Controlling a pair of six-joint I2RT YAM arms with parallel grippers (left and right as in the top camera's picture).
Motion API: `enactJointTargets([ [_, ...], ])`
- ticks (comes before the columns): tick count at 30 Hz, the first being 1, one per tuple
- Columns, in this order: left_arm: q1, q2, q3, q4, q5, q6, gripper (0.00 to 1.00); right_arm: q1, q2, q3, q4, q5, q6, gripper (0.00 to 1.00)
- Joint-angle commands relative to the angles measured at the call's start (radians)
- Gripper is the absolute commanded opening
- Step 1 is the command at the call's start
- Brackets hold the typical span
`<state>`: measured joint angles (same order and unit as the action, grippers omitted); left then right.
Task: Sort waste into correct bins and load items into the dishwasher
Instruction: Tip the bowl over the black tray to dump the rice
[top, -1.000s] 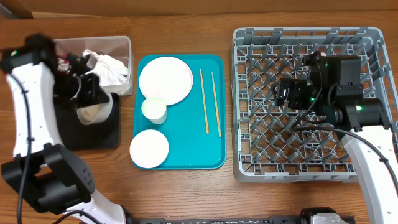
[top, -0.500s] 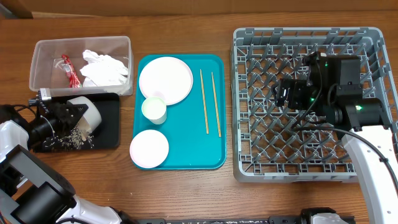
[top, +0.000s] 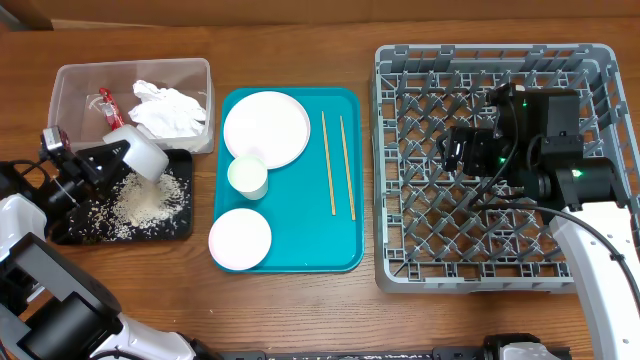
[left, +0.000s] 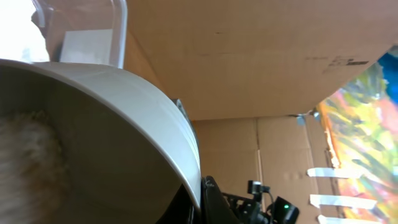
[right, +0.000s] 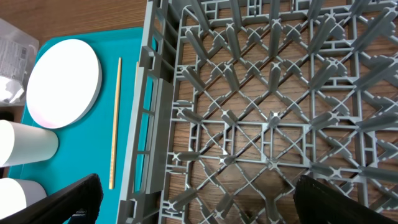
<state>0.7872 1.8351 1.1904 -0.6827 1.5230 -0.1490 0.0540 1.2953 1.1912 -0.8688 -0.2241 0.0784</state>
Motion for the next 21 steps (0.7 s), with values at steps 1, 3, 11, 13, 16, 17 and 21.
enactJointTargets([
  [1, 0.003, -0.013, 0.001, 0.003, 0.058, -0.033, 0.04, -0.004, -0.003, 0.019, -0.004, 0.005, 0.005, 1.00],
  [3, 0.004, -0.013, 0.001, 0.027, 0.040, -0.055, 0.04, -0.004, -0.003, 0.019, -0.008, 0.005, 0.005, 1.00],
  [11, 0.019, -0.013, 0.002, 0.177, 0.048, -0.187, 0.04, -0.004, -0.003, 0.019, -0.019, 0.005, 0.004, 1.00],
  [13, 0.019, -0.013, 0.002, 0.182, -0.034, -0.198, 0.04, -0.004, -0.003, 0.019, -0.018, 0.005, 0.005, 1.00],
  [16, 0.010, -0.014, 0.002, 0.188, -0.018, -0.233, 0.04, -0.004, -0.003, 0.019, -0.024, 0.005, 0.004, 1.00],
  [17, 0.003, -0.014, 0.003, 0.190, 0.000, -0.233, 0.04, -0.004, -0.003, 0.019, -0.024, 0.005, 0.004, 1.00],
  [21, -0.080, -0.069, 0.043, 0.200, 0.047, -0.220, 0.04, -0.004, -0.003, 0.019, -0.024, 0.005, 0.005, 1.00],
])
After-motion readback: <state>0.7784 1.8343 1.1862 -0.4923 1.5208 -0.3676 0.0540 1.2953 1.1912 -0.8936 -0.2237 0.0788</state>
